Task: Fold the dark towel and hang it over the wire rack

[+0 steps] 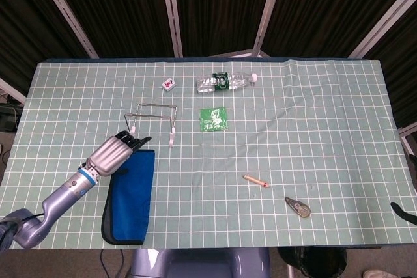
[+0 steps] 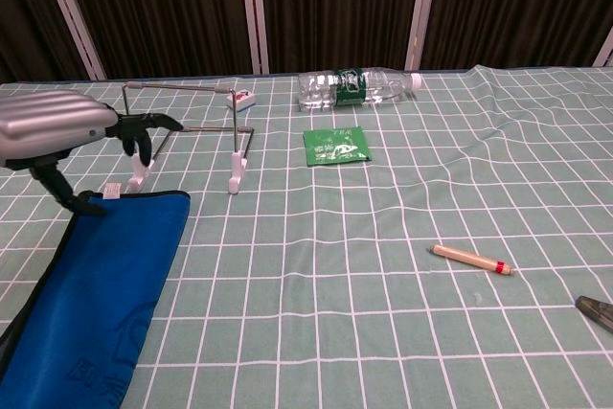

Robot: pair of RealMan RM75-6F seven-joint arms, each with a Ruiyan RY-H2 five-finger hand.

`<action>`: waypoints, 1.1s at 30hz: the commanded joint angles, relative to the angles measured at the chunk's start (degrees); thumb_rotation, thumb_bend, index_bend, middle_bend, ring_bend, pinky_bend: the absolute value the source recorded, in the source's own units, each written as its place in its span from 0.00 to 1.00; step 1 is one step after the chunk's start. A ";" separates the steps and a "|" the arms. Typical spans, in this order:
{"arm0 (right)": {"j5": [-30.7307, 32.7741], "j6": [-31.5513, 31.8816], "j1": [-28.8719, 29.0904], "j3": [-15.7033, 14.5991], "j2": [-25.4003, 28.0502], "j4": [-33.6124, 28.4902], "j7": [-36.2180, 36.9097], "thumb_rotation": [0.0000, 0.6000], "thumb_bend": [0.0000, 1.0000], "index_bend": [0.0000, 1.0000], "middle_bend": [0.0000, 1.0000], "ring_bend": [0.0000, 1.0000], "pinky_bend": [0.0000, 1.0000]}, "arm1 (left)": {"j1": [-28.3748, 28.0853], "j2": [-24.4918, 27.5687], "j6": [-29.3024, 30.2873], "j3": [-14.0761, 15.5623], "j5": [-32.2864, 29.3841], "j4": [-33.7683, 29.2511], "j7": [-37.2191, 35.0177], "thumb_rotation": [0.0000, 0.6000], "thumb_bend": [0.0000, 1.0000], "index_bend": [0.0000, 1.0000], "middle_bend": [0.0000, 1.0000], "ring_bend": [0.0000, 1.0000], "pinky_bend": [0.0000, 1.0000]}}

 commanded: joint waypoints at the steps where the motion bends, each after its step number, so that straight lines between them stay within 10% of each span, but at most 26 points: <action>1: 0.14 -0.01 -0.03 0.04 0.01 0.04 0.01 1.00 0.00 0.00 0.00 0.00 0.00 | -1.43 -3.20 -2.37 -3.03 -3.93 0.81 3.40 1.00 0.19 0.09 0.95 0.95 1.00; 12: 1.16 -1.00 0.27 0.33 -0.01 0.65 0.45 1.00 0.00 0.00 0.00 0.00 0.00 | -5.36 -7.87 -13.70 -8.15 -23.74 -0.26 15.87 1.00 0.34 0.36 1.00 0.99 1.00; 33: 1.56 -1.55 0.50 0.40 -0.17 0.81 0.19 1.00 0.00 0.00 0.00 0.00 0.00 | -6.74 -12.56 -14.62 -7.76 -31.19 5.46 18.50 1.00 0.40 0.39 1.00 0.98 1.00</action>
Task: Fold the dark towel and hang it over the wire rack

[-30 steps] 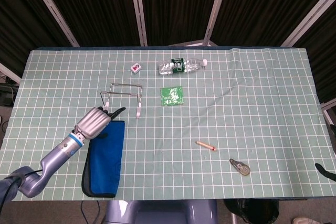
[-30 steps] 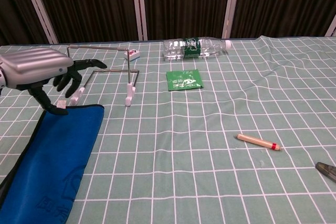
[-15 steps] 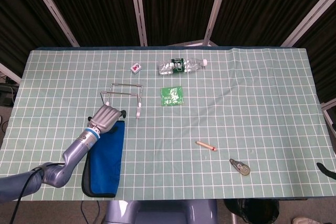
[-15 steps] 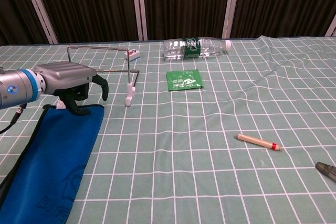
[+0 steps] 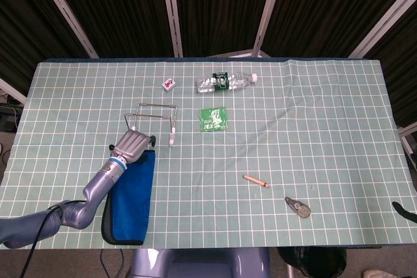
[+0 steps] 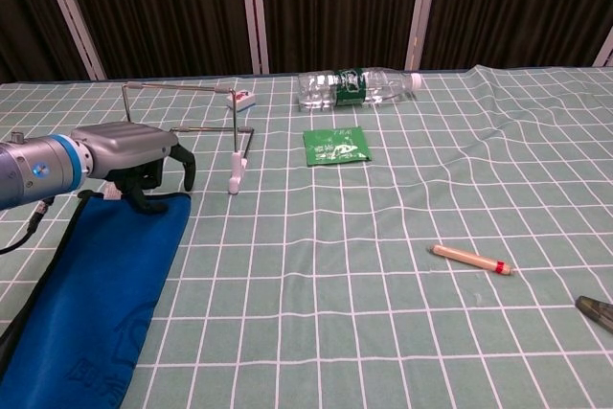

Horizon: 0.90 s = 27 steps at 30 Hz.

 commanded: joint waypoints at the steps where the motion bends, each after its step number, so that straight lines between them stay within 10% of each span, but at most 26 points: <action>1: 0.09 0.04 -0.04 0.05 0.05 0.01 0.16 1.00 0.00 0.00 0.00 0.00 0.00 | -0.02 -0.12 -0.43 0.00 -1.51 0.10 0.16 1.00 0.40 0.39 1.00 0.98 1.00; 27: 0.41 -0.64 0.19 -0.01 0.00 0.17 0.06 1.00 0.00 0.00 0.00 0.00 0.00 | 0.66 -1.14 0.10 0.61 0.47 1.46 -5.26 1.00 0.42 0.44 0.99 0.98 1.00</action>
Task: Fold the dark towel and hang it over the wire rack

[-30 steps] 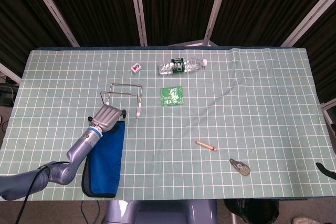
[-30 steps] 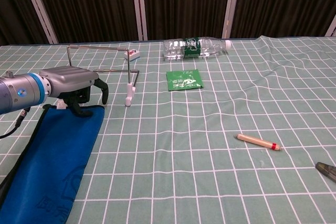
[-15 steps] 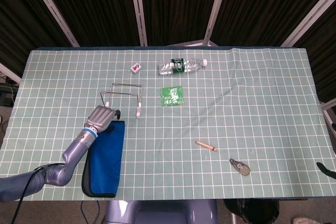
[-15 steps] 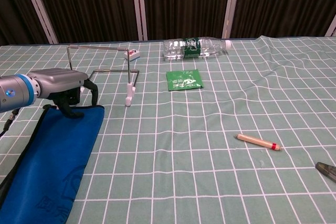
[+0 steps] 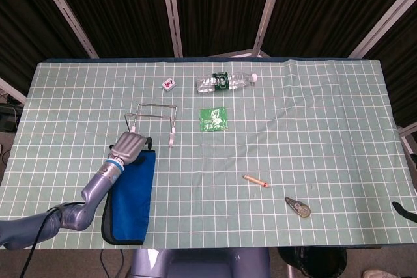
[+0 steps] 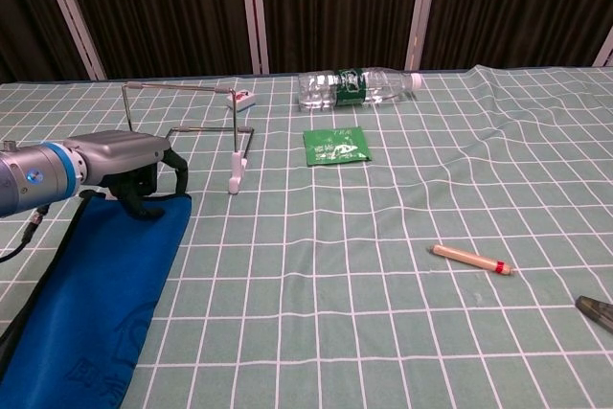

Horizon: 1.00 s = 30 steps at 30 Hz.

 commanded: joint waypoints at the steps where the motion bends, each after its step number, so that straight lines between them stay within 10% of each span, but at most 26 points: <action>1: 0.10 -0.13 0.04 0.03 0.01 0.05 0.04 1.00 0.00 0.00 0.00 0.00 0.00 | -0.10 -0.56 -0.18 0.16 1.63 0.80 -1.51 1.00 0.42 0.44 0.99 0.98 1.00; 30: -0.31 -0.18 0.15 -0.15 0.06 0.10 0.16 1.00 0.00 0.00 0.00 0.00 0.00 | 0.27 1.09 -0.37 0.86 4.76 -0.83 -3.89 1.00 0.46 0.67 0.99 0.98 1.00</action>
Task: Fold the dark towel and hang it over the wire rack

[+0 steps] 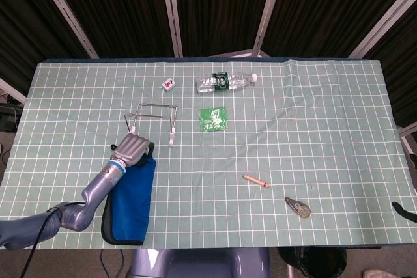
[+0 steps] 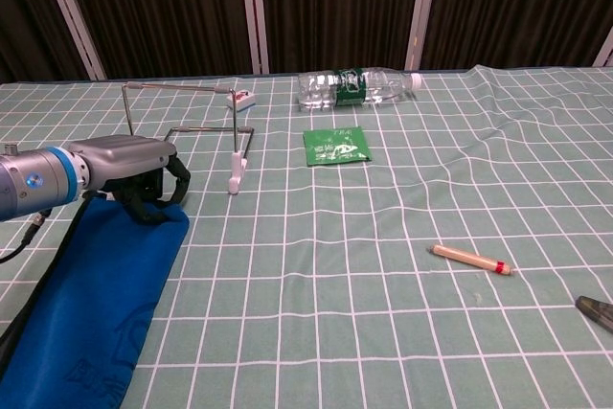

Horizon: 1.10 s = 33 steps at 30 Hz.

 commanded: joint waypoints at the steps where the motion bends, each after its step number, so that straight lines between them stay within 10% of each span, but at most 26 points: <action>1: -0.14 0.11 -0.02 -0.04 0.02 -0.08 -0.03 1.00 0.00 0.00 0.00 0.00 0.00 | 0.20 1.06 0.59 0.09 0.31 -1.58 0.37 1.00 0.48 0.68 0.99 0.98 1.00; 17: -1.19 1.42 -0.49 -0.23 0.43 -0.58 0.49 1.00 0.00 0.00 0.00 0.00 0.00 | 1.85 9.53 6.50 0.35 3.13 -13.86 3.60 1.00 0.75 0.79 1.00 0.98 1.00; 33: -2.76 3.69 -1.44 -0.52 1.20 -1.32 1.92 1.00 0.00 0.00 0.00 0.00 0.00 | 4.55 26.76 15.78 -3.04 7.35 -33.64 4.74 1.00 0.80 0.87 1.00 0.98 1.00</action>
